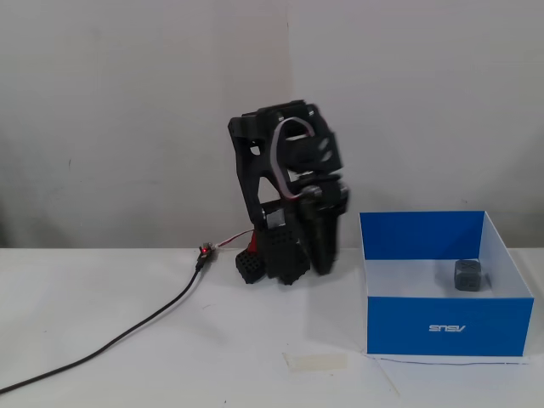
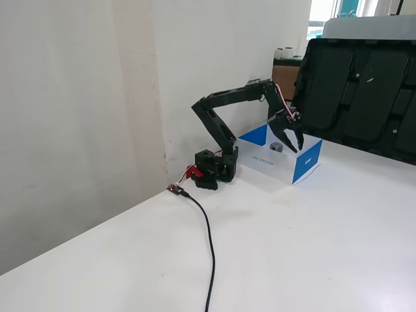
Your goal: Pick the gray block and keep it in the box.
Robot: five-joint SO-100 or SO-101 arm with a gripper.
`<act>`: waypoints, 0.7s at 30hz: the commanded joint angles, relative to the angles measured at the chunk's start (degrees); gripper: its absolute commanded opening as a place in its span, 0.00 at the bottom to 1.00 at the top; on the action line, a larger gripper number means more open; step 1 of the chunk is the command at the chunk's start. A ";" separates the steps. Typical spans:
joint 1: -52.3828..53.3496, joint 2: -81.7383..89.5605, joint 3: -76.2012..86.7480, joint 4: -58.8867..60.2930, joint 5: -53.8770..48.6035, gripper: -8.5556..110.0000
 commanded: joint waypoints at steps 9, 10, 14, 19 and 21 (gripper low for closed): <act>28.56 10.99 16.17 -12.57 5.54 0.07; 29.44 11.69 17.93 -13.71 6.59 0.07; 31.73 14.94 25.40 -18.63 10.46 0.07; 33.13 23.64 35.68 -24.52 13.80 0.07; 33.13 27.33 39.20 -25.66 14.15 0.07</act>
